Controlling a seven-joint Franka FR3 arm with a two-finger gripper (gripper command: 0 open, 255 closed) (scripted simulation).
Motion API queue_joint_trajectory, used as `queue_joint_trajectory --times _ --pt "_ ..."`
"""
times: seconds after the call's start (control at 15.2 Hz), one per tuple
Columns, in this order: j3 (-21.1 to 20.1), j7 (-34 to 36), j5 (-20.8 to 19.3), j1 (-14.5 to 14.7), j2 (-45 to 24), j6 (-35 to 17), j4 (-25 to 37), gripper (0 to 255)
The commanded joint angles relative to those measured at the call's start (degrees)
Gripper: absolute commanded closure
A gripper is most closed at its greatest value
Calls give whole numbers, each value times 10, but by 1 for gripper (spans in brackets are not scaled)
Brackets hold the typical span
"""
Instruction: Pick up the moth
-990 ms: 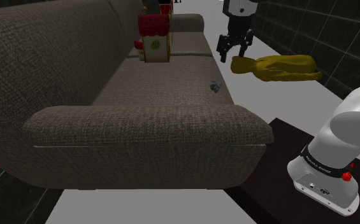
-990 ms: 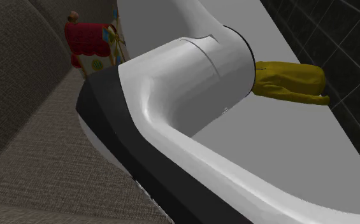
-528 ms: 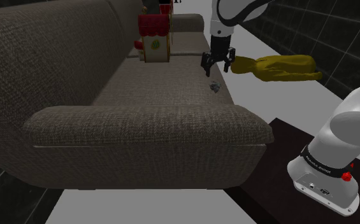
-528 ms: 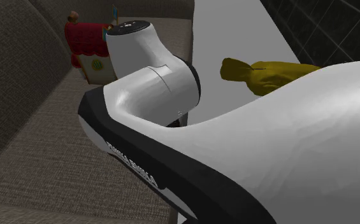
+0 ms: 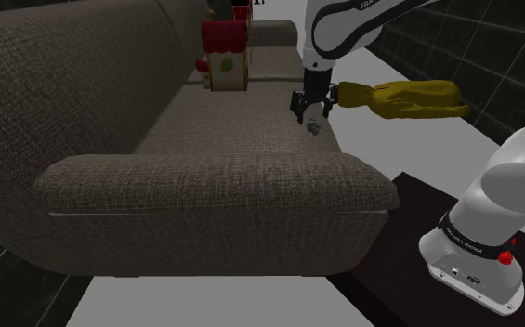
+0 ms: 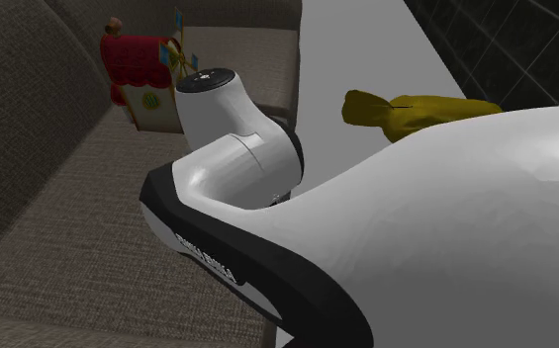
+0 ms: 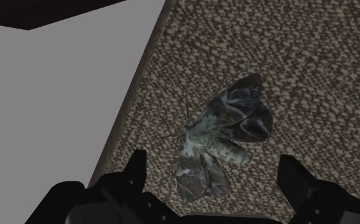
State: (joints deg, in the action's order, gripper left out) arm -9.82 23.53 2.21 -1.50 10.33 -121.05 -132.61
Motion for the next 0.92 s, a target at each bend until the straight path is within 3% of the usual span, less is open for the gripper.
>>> queue_joint_trajectory --times 0.0,0.07,0.66,0.86 --pt "0 0 -1 0 -3 -5 -2 0" --pt "0 0 -1 0 -3 -5 -2 255" --pt "0 0 -1 0 -3 -5 -2 255" --pt "1 -1 1 0 7 19 12 255"
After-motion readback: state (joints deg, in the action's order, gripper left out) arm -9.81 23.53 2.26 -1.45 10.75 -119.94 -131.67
